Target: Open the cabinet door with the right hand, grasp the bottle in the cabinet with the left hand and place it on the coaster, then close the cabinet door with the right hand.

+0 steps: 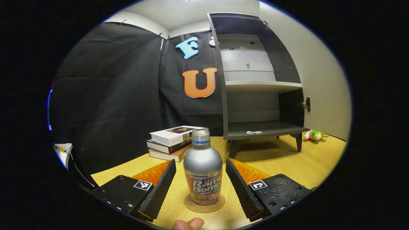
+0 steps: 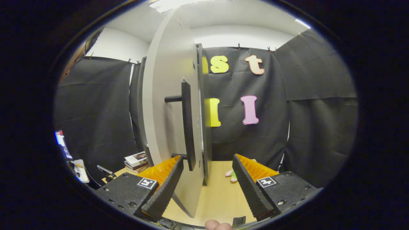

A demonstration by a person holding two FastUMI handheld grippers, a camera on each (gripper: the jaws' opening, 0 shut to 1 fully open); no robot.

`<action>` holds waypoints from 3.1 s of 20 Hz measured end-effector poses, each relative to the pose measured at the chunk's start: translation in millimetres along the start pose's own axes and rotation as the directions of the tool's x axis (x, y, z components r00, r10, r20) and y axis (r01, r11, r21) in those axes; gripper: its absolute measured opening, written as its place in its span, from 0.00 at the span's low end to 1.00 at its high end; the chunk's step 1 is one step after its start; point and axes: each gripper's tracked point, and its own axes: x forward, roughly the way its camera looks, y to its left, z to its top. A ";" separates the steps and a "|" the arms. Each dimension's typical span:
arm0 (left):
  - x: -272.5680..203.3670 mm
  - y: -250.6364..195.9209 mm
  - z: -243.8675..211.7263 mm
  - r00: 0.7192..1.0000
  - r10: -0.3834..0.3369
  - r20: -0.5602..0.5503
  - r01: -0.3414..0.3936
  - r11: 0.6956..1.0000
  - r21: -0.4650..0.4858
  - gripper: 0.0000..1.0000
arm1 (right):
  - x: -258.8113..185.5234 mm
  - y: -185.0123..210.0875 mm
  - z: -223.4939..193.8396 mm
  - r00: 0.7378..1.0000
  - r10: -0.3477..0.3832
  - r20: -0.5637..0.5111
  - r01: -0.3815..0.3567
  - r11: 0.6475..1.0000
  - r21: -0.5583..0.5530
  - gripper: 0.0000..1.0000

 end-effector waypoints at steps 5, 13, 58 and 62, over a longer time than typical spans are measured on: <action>-1.4 3.0 38.6 1.000 -0.008 0.008 0.008 1.000 0.008 0.94 | -1.3 1.0 6.7 1.000 0.006 0.007 -0.006 1.000 0.004 0.99; -10.9 -17.8 138.2 0.997 -0.070 0.019 0.069 0.997 0.015 0.94 | -3.5 3.3 19.7 0.999 0.041 0.034 -0.042 0.999 0.004 0.95; -92.2 -27.0 255.0 0.937 -0.337 -0.091 0.328 0.940 -0.098 0.95 | 50.4 139.2 20.6 0.995 0.036 0.098 -0.031 0.998 -0.053 0.91; -90.6 -17.3 247.4 0.944 -0.312 -0.106 0.302 0.948 -0.099 0.95 | 57.5 149.1 22.7 0.993 0.061 0.103 -0.054 0.996 -0.069 0.97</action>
